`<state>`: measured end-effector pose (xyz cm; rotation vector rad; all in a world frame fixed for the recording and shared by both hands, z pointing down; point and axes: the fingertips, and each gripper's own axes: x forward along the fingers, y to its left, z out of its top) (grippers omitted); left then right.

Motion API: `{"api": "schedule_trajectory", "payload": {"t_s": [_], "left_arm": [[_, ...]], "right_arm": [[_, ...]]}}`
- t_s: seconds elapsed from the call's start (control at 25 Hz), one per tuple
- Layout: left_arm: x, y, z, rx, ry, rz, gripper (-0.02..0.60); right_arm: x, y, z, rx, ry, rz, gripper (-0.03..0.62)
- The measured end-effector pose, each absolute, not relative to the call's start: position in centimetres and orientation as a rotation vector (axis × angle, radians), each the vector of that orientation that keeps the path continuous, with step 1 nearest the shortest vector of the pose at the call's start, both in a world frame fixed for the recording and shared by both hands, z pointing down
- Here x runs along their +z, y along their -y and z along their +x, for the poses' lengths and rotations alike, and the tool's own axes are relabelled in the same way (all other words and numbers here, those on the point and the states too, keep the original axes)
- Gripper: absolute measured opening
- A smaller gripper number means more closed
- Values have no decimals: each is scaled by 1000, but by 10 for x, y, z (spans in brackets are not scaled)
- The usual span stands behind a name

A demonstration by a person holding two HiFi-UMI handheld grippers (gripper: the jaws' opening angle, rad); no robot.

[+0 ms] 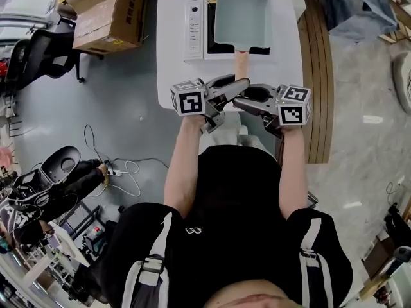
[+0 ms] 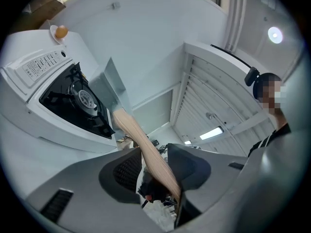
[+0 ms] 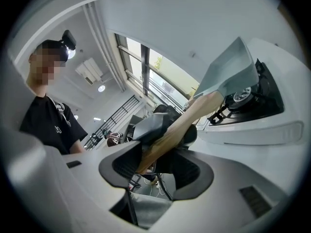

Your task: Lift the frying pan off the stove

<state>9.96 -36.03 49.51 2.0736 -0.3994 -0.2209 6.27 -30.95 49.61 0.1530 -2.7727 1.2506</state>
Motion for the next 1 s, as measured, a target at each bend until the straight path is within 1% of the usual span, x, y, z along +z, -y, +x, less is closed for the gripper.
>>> {"api": "schedule_trajectory", "payload": {"t_s": [0.68, 1.0], "left_arm": [[452, 321, 89, -306, 461, 2175, 184], [450, 300, 85, -305, 474, 2202, 186]], "right_arm": [[460, 269, 59, 1108, 2796, 15, 196], [459, 247, 56, 1093, 2807, -17, 196]]}}
